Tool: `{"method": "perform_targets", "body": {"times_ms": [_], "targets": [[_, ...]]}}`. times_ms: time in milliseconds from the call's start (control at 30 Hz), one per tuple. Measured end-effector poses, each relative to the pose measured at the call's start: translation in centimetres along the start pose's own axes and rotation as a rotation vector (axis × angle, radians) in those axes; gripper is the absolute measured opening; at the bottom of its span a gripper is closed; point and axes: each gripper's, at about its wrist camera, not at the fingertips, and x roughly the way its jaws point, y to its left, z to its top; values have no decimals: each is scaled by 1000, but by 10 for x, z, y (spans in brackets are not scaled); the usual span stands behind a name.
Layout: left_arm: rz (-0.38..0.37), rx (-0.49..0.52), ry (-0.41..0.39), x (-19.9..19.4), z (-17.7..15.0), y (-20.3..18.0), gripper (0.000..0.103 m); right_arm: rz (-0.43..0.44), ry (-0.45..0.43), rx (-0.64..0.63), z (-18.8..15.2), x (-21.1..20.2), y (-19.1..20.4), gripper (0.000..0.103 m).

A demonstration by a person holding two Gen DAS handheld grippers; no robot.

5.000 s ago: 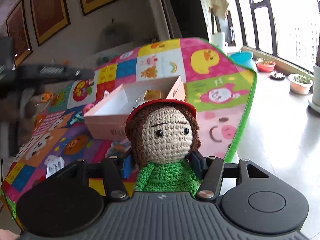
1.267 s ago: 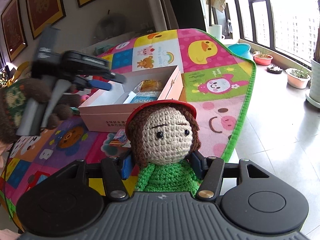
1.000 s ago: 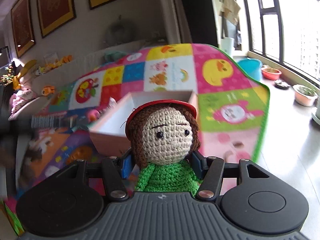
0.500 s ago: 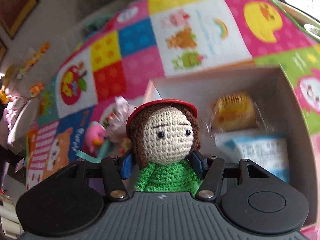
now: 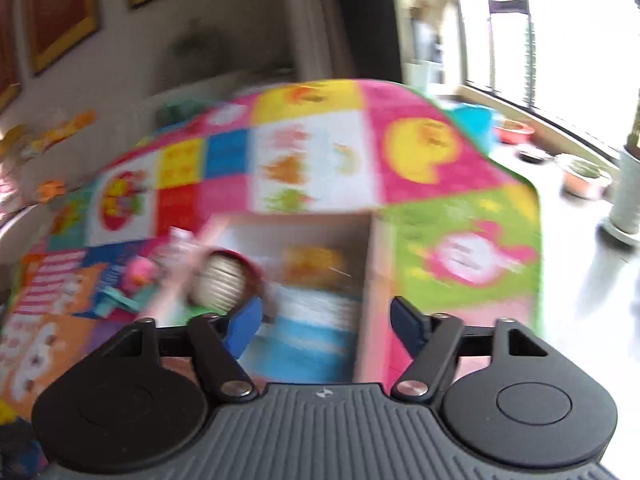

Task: Organize objects
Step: 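Lower the crocheted doll into the pink box and open the right tool, then grasp the pink and blue snack packet with the left tool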

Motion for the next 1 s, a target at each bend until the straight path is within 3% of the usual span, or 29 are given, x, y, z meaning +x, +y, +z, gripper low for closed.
{"method": "perform_targets", "body": {"times_ms": [100, 200, 300, 367, 467, 567, 733, 833, 933, 1000], "targets": [[-19, 60, 28, 4, 0, -16, 52, -98, 48, 8, -24, 6, -29, 46], [-45, 54, 52, 4, 2, -24, 52, -72, 116, 71, -43, 20, -50, 39], [-22, 28, 61, 1, 4, -21, 52, 32, 150, 87, -59, 23, -41, 37], [8, 9, 70, -2, 5, -16, 52, 116, 144, 32, -69, 11, -17, 37], [52, -31, 83, -5, 6, -6, 51, 316, 193, -56, -86, -4, 26, 37], [52, -71, 84, -12, 9, -1, 51, 398, 170, -136, -93, -24, 54, 37], [1, -44, 125, -20, 5, -15, 51, 323, 57, -128, -89, -41, 42, 49], [-27, -49, 152, -22, 0, -27, 51, 296, 53, -102, -94, -45, 24, 50], [-113, -140, 172, -20, 3, -34, 51, 271, 41, -84, -103, -53, 8, 58], [-137, -124, 195, -9, 6, -50, 51, 248, 27, -70, -105, -55, 0, 58]]}}
